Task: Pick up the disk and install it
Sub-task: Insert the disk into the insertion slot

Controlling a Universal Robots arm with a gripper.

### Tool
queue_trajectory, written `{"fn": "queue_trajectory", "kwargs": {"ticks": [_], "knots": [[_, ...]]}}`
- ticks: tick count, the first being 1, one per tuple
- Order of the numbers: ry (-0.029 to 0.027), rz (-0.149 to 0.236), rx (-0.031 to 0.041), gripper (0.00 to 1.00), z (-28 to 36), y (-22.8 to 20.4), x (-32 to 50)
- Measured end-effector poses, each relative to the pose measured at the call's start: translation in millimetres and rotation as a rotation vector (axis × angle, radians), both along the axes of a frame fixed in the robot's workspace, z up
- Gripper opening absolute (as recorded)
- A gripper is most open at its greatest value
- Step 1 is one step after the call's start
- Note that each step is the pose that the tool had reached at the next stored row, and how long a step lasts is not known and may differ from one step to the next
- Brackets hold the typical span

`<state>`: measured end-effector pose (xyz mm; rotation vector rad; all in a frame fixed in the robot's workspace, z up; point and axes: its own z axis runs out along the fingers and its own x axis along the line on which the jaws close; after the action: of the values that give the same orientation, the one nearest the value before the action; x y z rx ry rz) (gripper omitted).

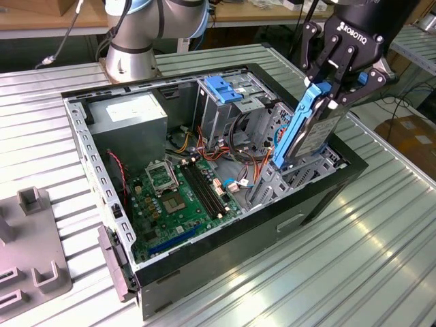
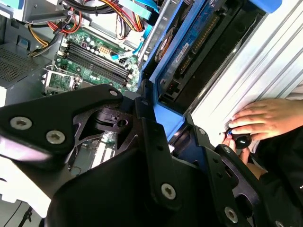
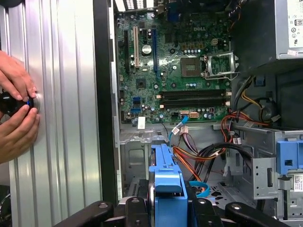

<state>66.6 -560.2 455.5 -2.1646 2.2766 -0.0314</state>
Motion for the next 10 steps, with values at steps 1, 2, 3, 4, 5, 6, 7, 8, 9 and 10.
{"fn": "queue_trajectory", "kwargs": {"ticks": [1,2,3,4,5,6,7,8,9,10], "knots": [[0.0,0.0,0.0001,0.37,-1.5,0.0,0.0],[0.0,0.0,0.0,0.37,-3.2,-0.1,0.0],[0.0001,0.0,-0.0001,0.37,-6.0,-0.1,0.0],[0.0,0.0,0.0,0.37,-10.5,-0.6,0.0],[0.0,0.0,-0.0001,0.37,-11.3,-0.6,0.0],[0.0,0.0,0.0,0.37,-12.0,-0.7,0.0],[0.0,0.0,0.0,0.37,-12.5,-0.7,0.0],[0.0001,0.0,0.0,0.37,-13.1,-0.8,0.0],[0.0,0.0,-0.0001,0.37,-13.5,-0.8,0.0],[0.0,0.0,0.0,0.37,-14.1,-0.8,0.0]]}}
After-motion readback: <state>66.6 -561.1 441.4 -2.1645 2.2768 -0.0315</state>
